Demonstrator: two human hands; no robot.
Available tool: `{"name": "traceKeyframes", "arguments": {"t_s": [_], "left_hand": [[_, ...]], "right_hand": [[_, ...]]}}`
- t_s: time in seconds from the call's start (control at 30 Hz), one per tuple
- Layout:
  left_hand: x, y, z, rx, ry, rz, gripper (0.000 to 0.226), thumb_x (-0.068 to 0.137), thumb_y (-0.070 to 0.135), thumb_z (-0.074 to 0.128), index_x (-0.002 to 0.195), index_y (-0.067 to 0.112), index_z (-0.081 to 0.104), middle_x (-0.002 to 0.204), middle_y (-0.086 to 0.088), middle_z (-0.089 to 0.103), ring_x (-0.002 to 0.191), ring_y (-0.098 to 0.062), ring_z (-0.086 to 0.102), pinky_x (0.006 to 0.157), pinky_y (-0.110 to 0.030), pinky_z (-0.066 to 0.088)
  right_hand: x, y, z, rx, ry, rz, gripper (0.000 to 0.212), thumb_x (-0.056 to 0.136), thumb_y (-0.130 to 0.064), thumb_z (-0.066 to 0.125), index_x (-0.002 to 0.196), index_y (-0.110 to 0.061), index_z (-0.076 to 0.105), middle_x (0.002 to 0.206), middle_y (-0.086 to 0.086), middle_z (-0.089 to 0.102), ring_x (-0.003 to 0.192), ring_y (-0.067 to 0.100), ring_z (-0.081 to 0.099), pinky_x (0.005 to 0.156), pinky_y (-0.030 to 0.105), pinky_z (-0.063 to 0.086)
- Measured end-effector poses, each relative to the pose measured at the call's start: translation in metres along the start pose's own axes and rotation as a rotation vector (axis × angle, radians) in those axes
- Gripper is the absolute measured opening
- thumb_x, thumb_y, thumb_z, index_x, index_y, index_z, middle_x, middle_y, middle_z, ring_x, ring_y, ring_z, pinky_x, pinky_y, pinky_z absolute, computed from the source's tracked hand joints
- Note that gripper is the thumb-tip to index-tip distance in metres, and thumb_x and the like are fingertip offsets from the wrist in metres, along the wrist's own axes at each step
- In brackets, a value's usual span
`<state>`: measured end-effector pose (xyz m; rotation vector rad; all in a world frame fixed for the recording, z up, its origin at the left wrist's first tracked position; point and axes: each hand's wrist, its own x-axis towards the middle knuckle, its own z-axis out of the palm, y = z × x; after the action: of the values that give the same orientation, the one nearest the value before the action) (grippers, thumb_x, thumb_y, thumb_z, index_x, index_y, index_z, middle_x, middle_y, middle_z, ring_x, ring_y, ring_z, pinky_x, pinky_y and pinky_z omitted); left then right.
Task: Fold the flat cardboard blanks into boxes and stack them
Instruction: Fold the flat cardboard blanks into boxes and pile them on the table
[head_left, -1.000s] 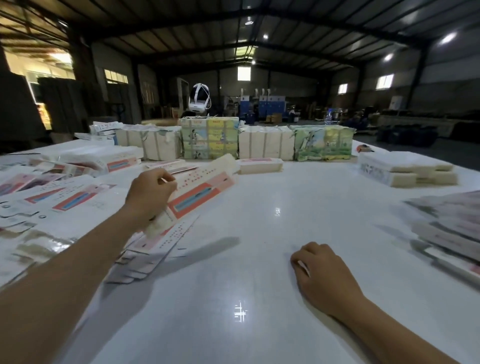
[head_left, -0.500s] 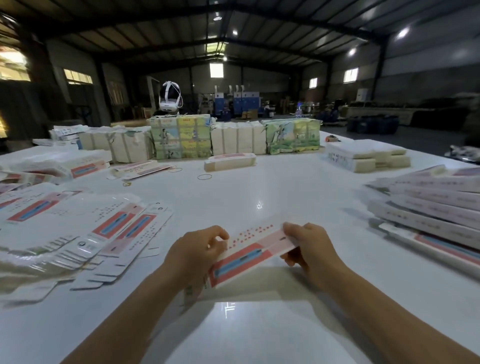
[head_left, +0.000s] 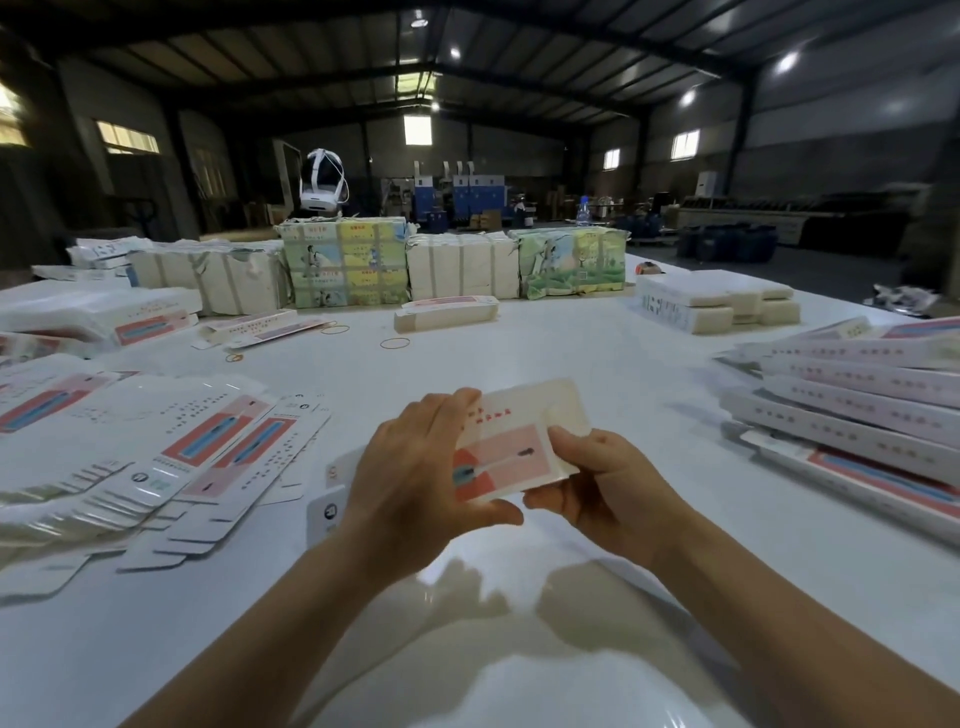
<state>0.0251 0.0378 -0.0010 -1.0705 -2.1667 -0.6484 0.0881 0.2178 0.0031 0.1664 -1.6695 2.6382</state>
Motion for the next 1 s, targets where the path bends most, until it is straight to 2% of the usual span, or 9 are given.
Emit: {"name": "traceKeyframes", "arguments": {"t_s": [0.1, 0.2, 0.43, 0.57, 0.63, 0.7, 0.77, 0.9, 1.0], "left_hand": [[0.000, -0.003, -0.005, 0.084, -0.035, 0.033, 0.090, 0.056, 0.065, 0.067, 0.125, 0.010, 0.052, 0.101, -0.005, 0.062, 0.078, -0.018, 0.058, 0.069, -0.032, 0.050], [0.000, -0.004, -0.006, 0.177, -0.089, 0.051, 0.094, 0.053, 0.065, 0.075, 0.123, 0.005, 0.054, 0.099, -0.007, 0.064, 0.076, -0.022, 0.059, 0.068, -0.034, 0.050], [0.002, 0.003, -0.003, 0.241, -0.132, 0.003, 0.097, 0.048, 0.063, 0.082, 0.123, 0.007, 0.054, 0.097, -0.006, 0.063, 0.076, -0.021, 0.058, 0.067, -0.035, 0.051], [-0.001, 0.002, -0.001, 0.227, -0.124, -0.054, 0.096, 0.054, 0.066, 0.076, 0.129, 0.013, 0.049, 0.103, -0.004, 0.060, 0.083, -0.020, 0.056, 0.074, -0.033, 0.049], [-0.001, 0.003, 0.000, 0.211, -0.121, -0.081, 0.096, 0.058, 0.069, 0.072, 0.134, 0.016, 0.044, 0.109, -0.002, 0.058, 0.089, -0.019, 0.053, 0.079, -0.031, 0.046], [-0.001, 0.004, 0.002, 0.204, -0.119, -0.099, 0.096, 0.061, 0.071, 0.068, 0.136, 0.018, 0.040, 0.113, -0.001, 0.055, 0.093, -0.017, 0.051, 0.083, -0.030, 0.044], [-0.001, 0.004, 0.003, 0.203, -0.114, -0.109, 0.096, 0.062, 0.071, 0.066, 0.137, 0.019, 0.039, 0.115, -0.002, 0.055, 0.094, -0.017, 0.050, 0.086, -0.031, 0.044], [-0.001, 0.000, 0.002, 0.197, -0.119, -0.150, 0.093, 0.064, 0.072, 0.064, 0.136, 0.021, 0.036, 0.116, 0.000, 0.052, 0.096, -0.015, 0.049, 0.086, -0.029, 0.042], [0.000, -0.001, 0.002, 0.234, -0.146, -0.138, 0.088, 0.065, 0.071, 0.065, 0.133, 0.022, 0.038, 0.115, 0.003, 0.054, 0.095, -0.015, 0.051, 0.079, -0.026, 0.039]], "right_hand": [[-0.002, -0.002, -0.002, -0.332, 0.032, -0.116, 0.019, 0.092, -0.014, 0.055, 0.103, -0.007, 0.067, 0.092, 0.017, 0.073, 0.071, 0.027, 0.070, 0.055, 0.028, 0.058], [-0.004, -0.002, -0.001, -0.613, 0.092, -0.215, 0.019, 0.095, -0.008, 0.052, 0.097, -0.011, 0.071, 0.073, 0.014, 0.071, 0.050, 0.022, 0.063, 0.046, 0.029, 0.054], [-0.005, -0.001, 0.000, -0.662, 0.189, -0.197, 0.020, 0.094, -0.005, 0.052, 0.095, -0.008, 0.071, 0.064, 0.015, 0.066, 0.041, 0.019, 0.054, 0.042, 0.030, 0.052], [-0.004, 0.006, 0.002, -0.679, 0.315, -0.338, 0.043, 0.091, -0.009, 0.061, 0.117, -0.039, 0.048, 0.076, 0.007, 0.071, 0.043, 0.024, 0.058, 0.046, 0.030, 0.054], [-0.003, 0.009, 0.002, -0.741, 0.394, -0.445, 0.045, 0.088, -0.009, 0.065, 0.111, -0.041, 0.044, 0.082, 0.000, 0.069, 0.043, 0.024, 0.059, 0.045, 0.027, 0.053], [-0.002, 0.011, 0.002, -0.800, 0.408, -0.492, 0.027, 0.088, -0.006, 0.064, 0.092, -0.030, 0.054, 0.080, -0.004, 0.066, 0.045, 0.019, 0.059, 0.044, 0.025, 0.051], [-0.002, 0.011, 0.004, -0.774, 0.387, -0.424, 0.022, 0.091, -0.005, 0.059, 0.083, -0.026, 0.064, 0.085, 0.000, 0.066, 0.052, 0.014, 0.060, 0.046, 0.026, 0.051], [-0.001, 0.009, 0.008, -0.475, 0.219, -0.146, 0.034, 0.095, -0.005, 0.042, 0.100, -0.017, 0.073, 0.090, 0.007, 0.072, 0.067, 0.018, 0.064, 0.056, 0.033, 0.055], [-0.001, 0.010, 0.008, -0.418, 0.077, 0.002, 0.023, 0.092, -0.012, 0.050, 0.099, -0.012, 0.073, 0.095, 0.010, 0.070, 0.070, 0.021, 0.062, 0.059, 0.037, 0.056]]}}
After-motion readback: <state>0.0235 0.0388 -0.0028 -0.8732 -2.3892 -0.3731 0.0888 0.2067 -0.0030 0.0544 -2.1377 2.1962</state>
